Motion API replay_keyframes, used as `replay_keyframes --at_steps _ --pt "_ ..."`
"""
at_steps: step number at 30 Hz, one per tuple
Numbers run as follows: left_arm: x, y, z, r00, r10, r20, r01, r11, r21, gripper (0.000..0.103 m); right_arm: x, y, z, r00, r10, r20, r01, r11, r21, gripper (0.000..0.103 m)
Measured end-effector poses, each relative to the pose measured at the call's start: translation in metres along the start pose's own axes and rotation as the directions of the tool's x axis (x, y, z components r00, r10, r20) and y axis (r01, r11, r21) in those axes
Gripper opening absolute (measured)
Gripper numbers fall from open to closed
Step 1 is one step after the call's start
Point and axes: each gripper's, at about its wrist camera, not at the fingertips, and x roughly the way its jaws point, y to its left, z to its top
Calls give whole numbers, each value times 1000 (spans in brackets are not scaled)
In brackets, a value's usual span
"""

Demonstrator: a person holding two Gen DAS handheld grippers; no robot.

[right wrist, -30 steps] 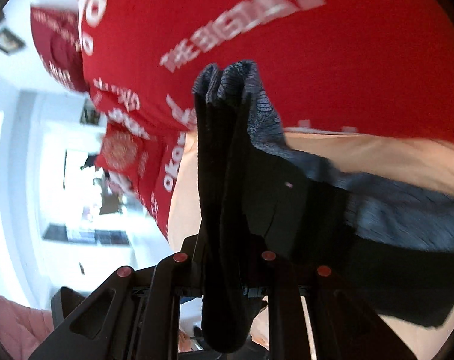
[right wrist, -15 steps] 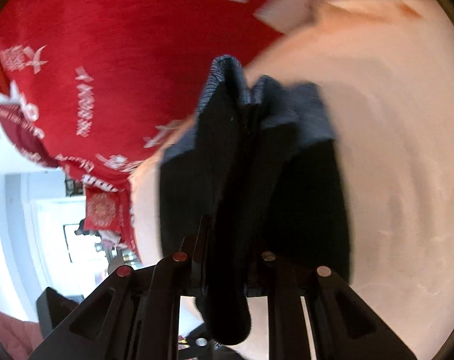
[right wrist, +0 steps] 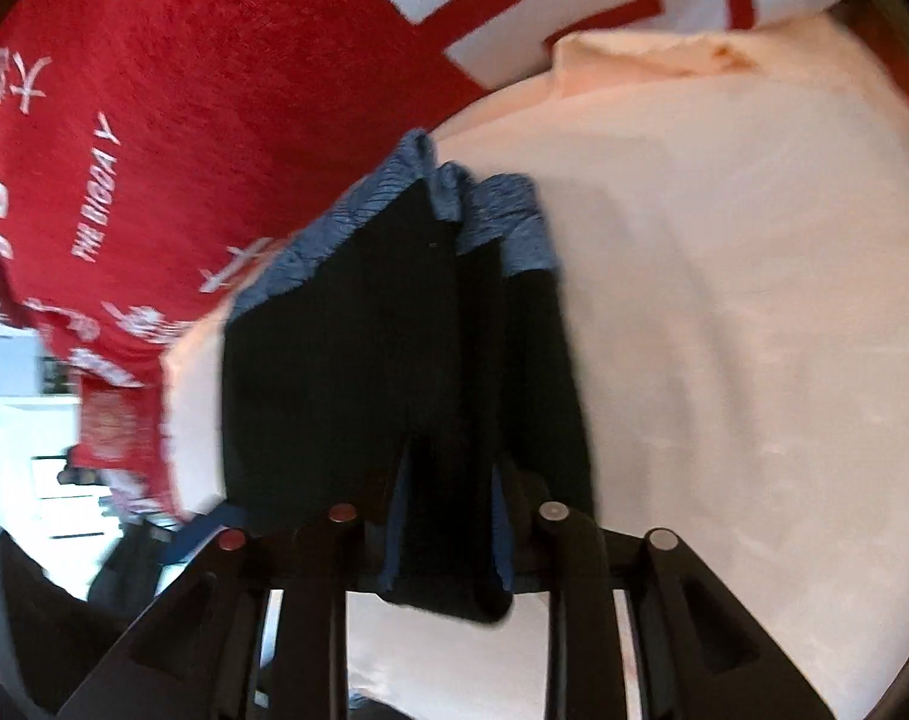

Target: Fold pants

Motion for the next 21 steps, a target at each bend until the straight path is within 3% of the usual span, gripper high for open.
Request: replay_keyframes --at_steps 4,6,10,13,18,21 --pt "8 47 -6 996 67 -65 -75 988 -134 72 -21 16 -10 984 -170 54 172 984 -44 31" --pt "15 62 -11 994 66 -84 -80 979 -186 72 -34 20 -17 976 -197 95 203 978 -51 31" --pt "41 80 -31 986 51 -156 -91 962 -259 72 -41 36 -30 977 -161 140 171 983 -62 27" --pt "45 90 -43 987 37 -153 -85 944 -319 87 -25 43 -35 981 -166 103 175 981 -86 27" --pt "55 107 -47 984 -36 -174 -34 923 -384 93 9 35 -39 975 -214 56 219 970 -108 27" --pt "45 117 -35 986 5 -167 -72 915 -396 93 10 30 -39 979 -194 66 200 975 -94 27"
